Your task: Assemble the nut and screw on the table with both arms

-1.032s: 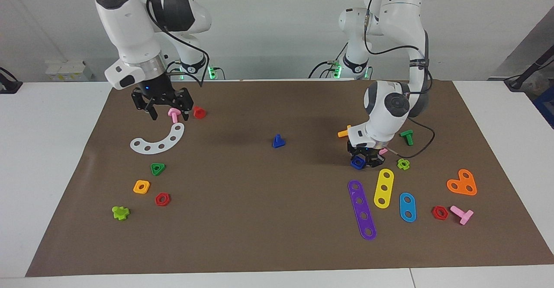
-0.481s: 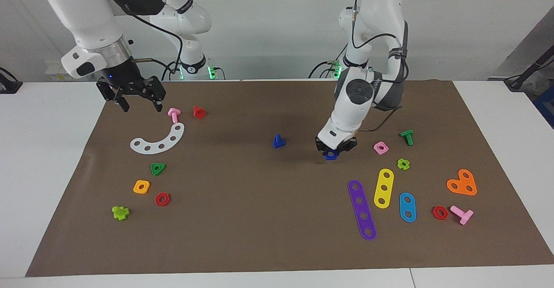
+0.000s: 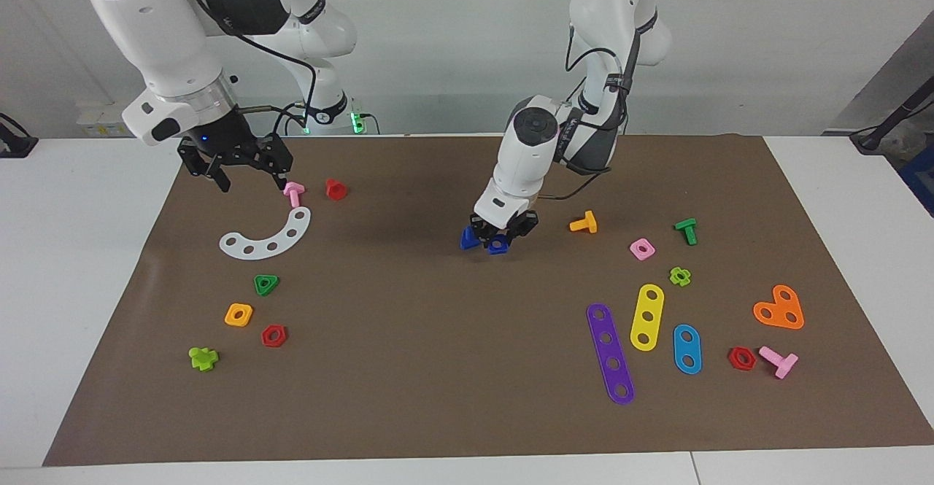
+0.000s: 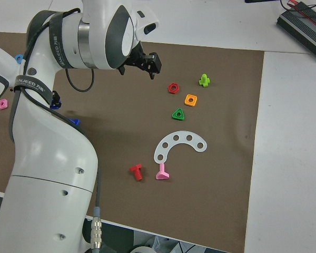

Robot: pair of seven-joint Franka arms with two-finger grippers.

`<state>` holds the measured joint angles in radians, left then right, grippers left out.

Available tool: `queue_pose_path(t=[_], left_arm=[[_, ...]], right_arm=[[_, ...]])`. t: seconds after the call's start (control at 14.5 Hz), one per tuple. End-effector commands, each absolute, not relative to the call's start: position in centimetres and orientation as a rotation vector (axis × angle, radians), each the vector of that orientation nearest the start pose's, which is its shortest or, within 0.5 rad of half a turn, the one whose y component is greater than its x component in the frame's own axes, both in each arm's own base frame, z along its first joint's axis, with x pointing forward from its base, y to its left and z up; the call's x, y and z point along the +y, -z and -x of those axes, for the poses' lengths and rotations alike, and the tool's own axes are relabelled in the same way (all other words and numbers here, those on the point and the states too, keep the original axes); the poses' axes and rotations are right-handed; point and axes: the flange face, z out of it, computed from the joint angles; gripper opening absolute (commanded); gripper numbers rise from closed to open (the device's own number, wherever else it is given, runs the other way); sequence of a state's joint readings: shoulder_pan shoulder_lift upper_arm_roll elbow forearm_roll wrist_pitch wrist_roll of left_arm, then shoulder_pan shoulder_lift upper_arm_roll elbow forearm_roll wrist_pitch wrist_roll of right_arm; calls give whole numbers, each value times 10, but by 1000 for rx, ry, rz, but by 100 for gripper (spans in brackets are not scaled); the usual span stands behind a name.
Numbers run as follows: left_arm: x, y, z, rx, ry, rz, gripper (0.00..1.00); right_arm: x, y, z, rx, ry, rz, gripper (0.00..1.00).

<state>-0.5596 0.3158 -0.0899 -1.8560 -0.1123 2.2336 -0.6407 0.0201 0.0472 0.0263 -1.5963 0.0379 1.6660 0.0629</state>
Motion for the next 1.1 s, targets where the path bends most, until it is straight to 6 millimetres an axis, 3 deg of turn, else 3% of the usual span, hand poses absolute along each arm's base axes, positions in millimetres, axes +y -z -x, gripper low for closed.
queue_pose_path(t=[0.0,0.48,1.03], left_arm=[[-395,-360,-502,-140,-44,3306,0],[-430,-357,-470,-52,-71,3305,0],[-434,-349,-455,-5,-105,3277,0]], right_arm=[[27,-598,-569,-12,24,3099,100],[30,-598,-570,-9,35,3097,100],[32,-597,-570,-9,37,3097,100]])
